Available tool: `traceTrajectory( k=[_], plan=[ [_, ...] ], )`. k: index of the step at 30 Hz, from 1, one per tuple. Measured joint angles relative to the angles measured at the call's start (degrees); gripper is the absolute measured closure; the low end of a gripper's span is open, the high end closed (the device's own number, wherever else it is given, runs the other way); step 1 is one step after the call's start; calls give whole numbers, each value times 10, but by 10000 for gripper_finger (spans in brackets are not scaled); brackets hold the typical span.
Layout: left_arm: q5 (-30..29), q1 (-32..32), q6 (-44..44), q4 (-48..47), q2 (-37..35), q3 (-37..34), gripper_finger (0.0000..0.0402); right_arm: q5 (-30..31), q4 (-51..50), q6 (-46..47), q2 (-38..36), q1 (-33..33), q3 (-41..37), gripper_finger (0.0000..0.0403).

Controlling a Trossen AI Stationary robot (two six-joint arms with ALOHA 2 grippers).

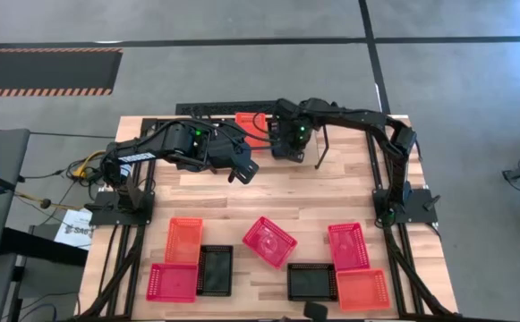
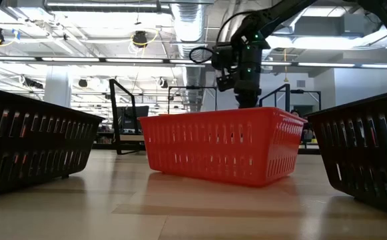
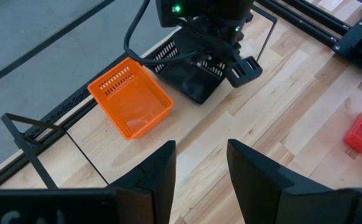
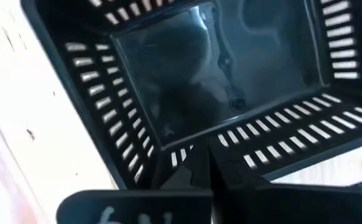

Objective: Stack baskets on shelf by color
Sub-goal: Put the top center black bin on the shelf

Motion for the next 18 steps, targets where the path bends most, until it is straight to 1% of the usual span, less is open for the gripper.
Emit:
traceTrajectory(
  k=[4, 9, 12, 18],
  plan=[
    [0, 0, 0, 0, 0, 0, 269, 3, 2, 5, 0, 7, 0, 403],
    [0, 0, 0, 0, 0, 0, 269, 2, 48, 5, 0, 8, 0, 403],
    [0, 0, 0, 0, 0, 0, 269, 2, 71, 5, 0, 1, 0, 403],
    [0, 0, -4, 0, 0, 0, 269, 1, 86, 5, 0, -27, 3, 403]
  ],
)
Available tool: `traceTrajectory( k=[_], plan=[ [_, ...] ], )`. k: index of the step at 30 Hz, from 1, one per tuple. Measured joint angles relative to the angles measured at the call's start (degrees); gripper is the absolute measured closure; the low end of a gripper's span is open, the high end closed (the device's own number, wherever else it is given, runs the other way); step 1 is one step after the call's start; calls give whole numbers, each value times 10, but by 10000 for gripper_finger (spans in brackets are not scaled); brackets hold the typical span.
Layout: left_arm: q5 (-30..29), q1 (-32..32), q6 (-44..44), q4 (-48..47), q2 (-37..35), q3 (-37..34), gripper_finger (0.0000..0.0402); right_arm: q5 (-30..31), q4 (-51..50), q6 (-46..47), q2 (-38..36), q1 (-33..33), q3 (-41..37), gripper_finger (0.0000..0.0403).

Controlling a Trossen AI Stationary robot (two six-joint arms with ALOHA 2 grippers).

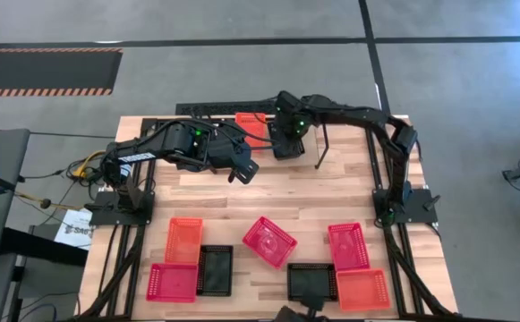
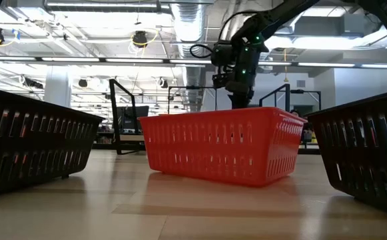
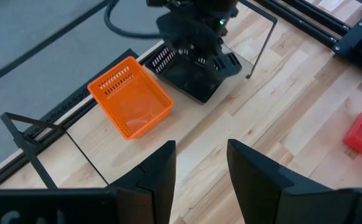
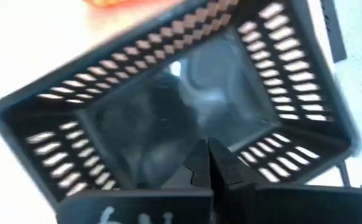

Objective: Stack baskets on shelf by color
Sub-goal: Put the top center black bin on the shelf

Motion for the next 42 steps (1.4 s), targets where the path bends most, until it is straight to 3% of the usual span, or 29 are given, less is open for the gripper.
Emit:
traceTrajectory(
  k=[20, 24, 32, 42],
  plan=[
    [0, 0, -5, 0, 0, 0, 269, -5, -12, 58, 0, -63, 0, 403],
    [0, 0, -5, 0, 0, 0, 269, 5, -26, 65, 0, -54, 0, 403],
    [0, 0, -4, 0, 0, 0, 269, 86, -25, 69, -1, -15, 0, 403],
    [0, 0, -3, 0, 0, 0, 269, 86, 34, 30, -1, 21, 0, 403]
  ],
)
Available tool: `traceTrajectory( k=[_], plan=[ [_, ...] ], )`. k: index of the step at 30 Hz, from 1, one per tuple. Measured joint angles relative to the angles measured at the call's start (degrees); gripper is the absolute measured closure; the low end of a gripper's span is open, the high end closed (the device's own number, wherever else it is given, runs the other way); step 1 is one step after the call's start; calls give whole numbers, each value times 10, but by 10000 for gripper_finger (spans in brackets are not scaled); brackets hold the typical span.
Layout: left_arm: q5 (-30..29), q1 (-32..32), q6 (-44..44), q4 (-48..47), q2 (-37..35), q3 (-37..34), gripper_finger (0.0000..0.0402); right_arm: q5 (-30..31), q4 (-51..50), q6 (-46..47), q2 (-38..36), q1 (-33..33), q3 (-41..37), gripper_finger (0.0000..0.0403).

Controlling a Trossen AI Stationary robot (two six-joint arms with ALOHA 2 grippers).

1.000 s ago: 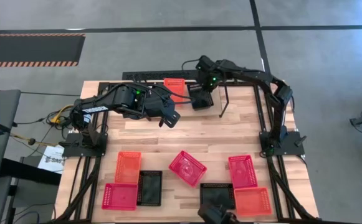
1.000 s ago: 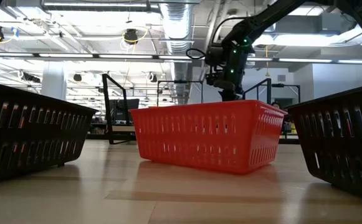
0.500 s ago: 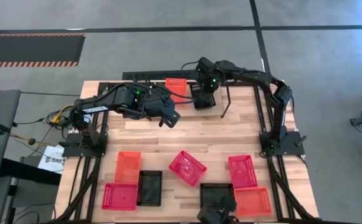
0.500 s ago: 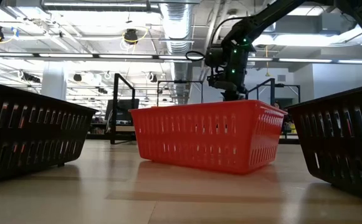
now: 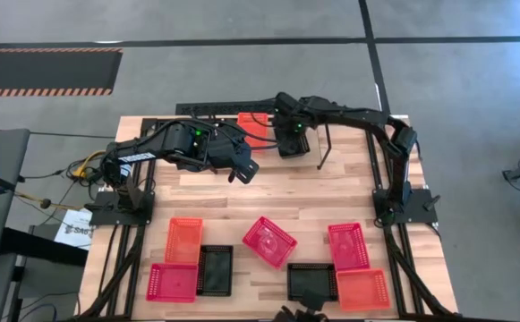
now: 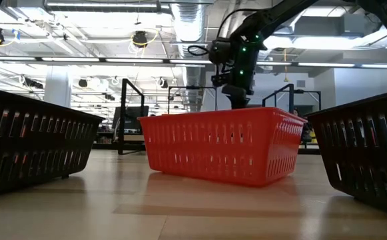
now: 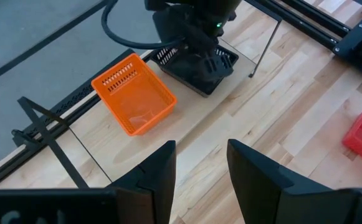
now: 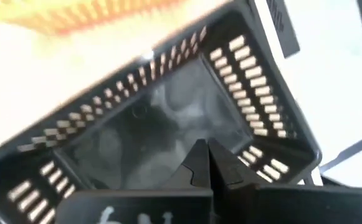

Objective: Stack baskets on shelf by color
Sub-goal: Put the top center black bin on the shelf

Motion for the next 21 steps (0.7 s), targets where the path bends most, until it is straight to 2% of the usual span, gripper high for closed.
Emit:
traceTrajectory(
  k=[8, 10, 13, 19, 21],
  plan=[
    [0, 0, 0, 0, 0, 0, 269, -3, 29, -40, 0, 10, 50, 403],
    [0, 0, 0, 0, 0, 0, 269, -25, 31, -48, -1, 7, 69, 403],
    [0, 0, 0, 0, 0, 0, 269, -92, 31, -56, -1, -8, 83, 403],
    [0, 0, -1, 0, 0, 0, 269, -292, 16, -59, -1, -55, 87, 403],
    [0, 0, -2, 0, 0, 0, 269, -308, 7, -50, 0, -66, 87, 403]
  ],
)
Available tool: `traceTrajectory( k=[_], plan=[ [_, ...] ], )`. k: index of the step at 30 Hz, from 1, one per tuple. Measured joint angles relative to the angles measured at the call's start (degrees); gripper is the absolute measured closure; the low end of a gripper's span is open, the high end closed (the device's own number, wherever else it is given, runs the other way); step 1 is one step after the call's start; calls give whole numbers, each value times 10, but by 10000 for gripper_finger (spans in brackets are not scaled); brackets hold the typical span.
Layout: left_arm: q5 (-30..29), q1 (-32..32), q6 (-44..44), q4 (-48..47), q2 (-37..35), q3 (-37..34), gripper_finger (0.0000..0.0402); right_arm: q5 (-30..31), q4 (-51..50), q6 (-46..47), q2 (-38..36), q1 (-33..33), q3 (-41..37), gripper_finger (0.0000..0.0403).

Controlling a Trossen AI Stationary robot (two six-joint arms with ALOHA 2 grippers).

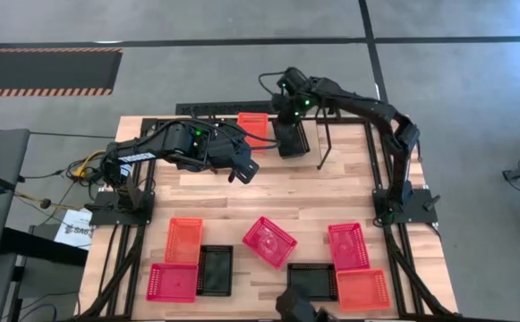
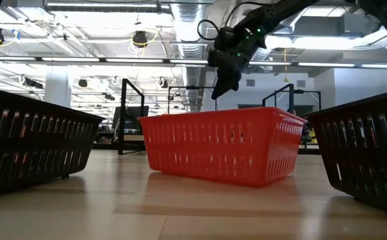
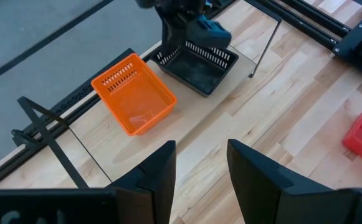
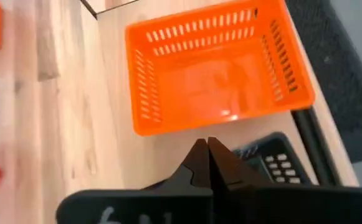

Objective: Stack baskets on shelf by color
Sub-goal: Put the top center black bin on the shelf

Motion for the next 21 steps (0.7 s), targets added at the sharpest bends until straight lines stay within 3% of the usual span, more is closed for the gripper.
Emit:
traceTrajectory(
  k=[7, 21],
  plan=[
    [0, 0, 0, 0, 3, 0, 269, 94, -15, -16, 0, -10, 0, 403],
    [29, 0, -1, 2, 22, 0, 269, 102, -136, -147, 0, -13, 0, 403]
  ],
)
